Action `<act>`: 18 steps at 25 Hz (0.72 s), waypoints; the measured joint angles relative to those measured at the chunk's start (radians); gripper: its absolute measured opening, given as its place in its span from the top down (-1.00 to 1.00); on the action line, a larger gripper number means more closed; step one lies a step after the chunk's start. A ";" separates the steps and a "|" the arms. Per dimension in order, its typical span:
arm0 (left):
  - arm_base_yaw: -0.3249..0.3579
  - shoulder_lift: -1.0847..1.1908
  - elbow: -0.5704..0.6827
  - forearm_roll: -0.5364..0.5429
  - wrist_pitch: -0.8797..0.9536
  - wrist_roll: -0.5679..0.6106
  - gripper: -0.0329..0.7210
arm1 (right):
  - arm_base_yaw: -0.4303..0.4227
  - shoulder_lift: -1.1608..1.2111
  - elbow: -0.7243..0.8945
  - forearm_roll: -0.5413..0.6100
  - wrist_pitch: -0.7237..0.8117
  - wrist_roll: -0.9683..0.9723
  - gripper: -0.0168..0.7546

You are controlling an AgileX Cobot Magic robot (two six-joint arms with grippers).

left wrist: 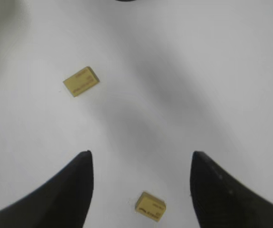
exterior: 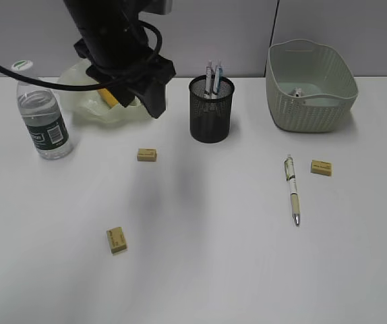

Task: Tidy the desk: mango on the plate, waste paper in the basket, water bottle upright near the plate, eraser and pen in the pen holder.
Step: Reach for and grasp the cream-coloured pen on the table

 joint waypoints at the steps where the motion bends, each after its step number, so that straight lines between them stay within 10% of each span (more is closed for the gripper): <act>1: 0.001 -0.020 0.018 0.003 0.000 0.000 -0.37 | 0.000 0.000 0.000 0.000 0.000 0.000 -0.32; 18: 0.054 -0.503 0.763 0.084 -0.231 -0.002 -0.36 | 0.000 0.000 0.000 0.000 0.000 0.000 -0.32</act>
